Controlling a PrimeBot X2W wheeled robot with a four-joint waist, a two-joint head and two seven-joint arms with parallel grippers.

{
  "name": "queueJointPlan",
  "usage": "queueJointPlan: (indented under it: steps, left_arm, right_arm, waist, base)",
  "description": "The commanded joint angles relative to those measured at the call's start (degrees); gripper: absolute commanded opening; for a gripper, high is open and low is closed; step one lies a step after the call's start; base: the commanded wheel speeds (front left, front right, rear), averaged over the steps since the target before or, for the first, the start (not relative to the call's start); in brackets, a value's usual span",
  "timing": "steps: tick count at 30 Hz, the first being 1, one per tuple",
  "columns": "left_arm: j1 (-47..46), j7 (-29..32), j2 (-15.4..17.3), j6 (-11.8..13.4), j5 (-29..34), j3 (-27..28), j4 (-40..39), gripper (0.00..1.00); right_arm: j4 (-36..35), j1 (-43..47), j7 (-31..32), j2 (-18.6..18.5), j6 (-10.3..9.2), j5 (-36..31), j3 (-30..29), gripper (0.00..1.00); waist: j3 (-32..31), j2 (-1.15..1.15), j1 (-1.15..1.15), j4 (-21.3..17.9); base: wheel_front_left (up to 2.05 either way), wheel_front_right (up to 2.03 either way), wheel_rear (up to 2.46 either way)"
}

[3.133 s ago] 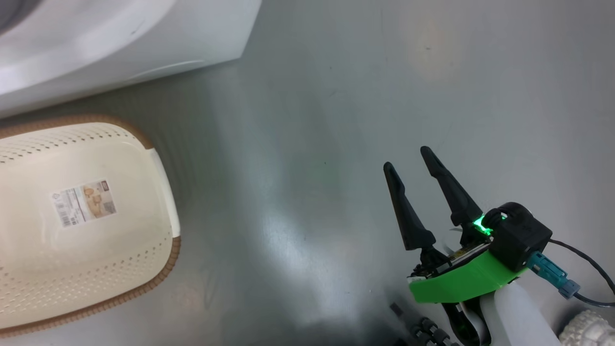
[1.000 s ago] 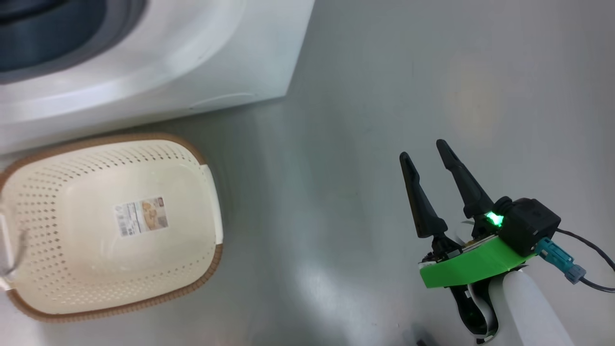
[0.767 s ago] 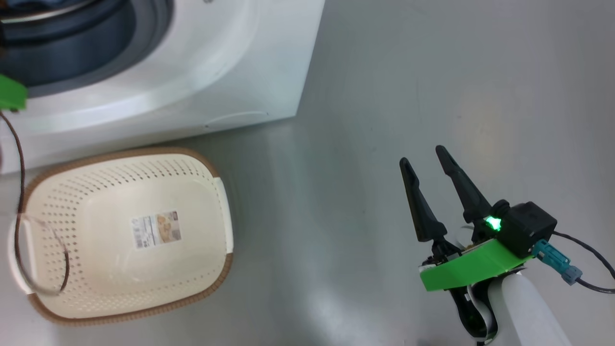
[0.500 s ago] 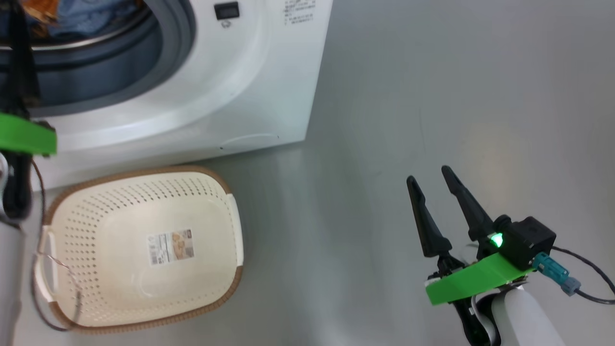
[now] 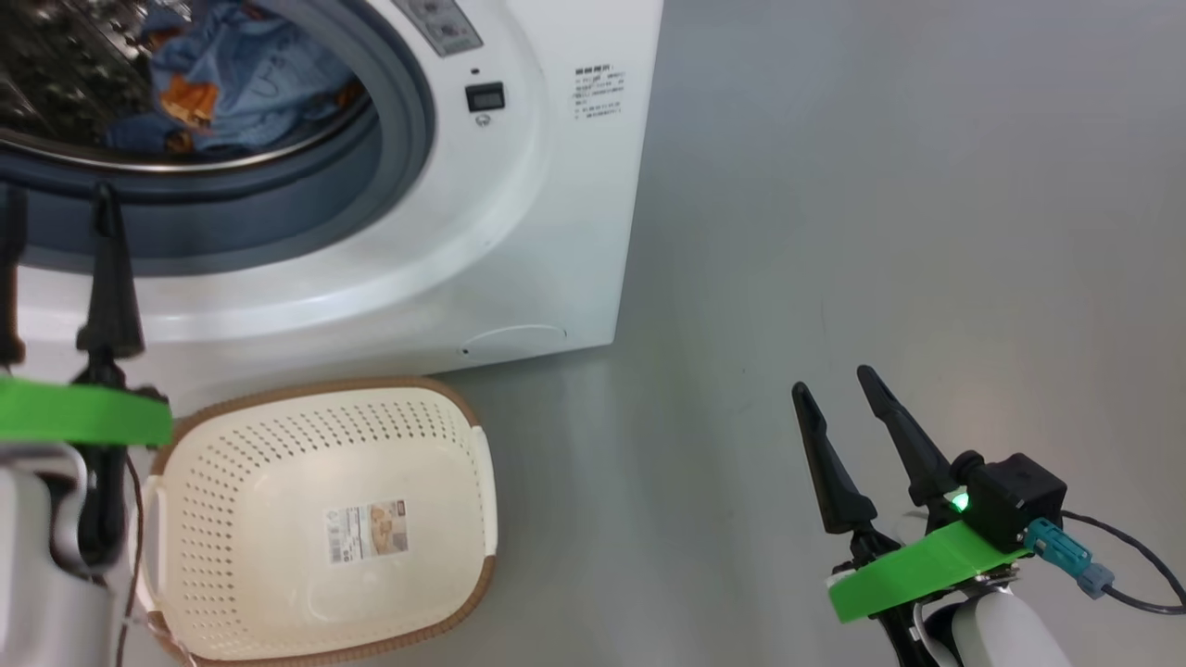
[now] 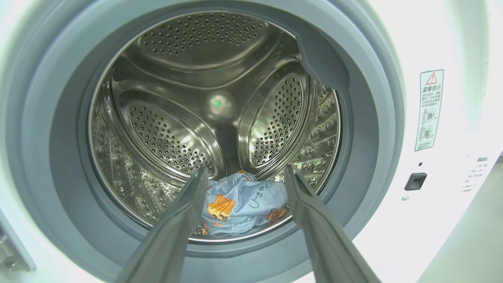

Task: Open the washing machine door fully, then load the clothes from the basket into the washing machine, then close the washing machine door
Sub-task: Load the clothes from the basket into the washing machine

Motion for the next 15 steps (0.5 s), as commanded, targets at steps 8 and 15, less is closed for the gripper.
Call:
queueJointPlan:
  steps: [8,15]
  left_arm:
    - [9.28,-0.29,-0.50,0.48,5.63,6.41,-7.71,1.00]
    - [17.44,-0.29,-3.81,0.10,8.97,10.39,-11.08,1.00]
  right_arm:
    - [-0.77,2.15,-0.28,0.26,0.35,-0.88,0.21,1.00]
    - [-0.10,3.56,-0.28,0.26,0.35,-0.83,-0.07,1.00]
  waist:
    - [-4.42,0.00,0.00,0.64]
    - [-7.14,0.00,0.00,0.99]
  base:
    - [0.00,0.00,0.00]
    - [0.00,0.00,0.00]
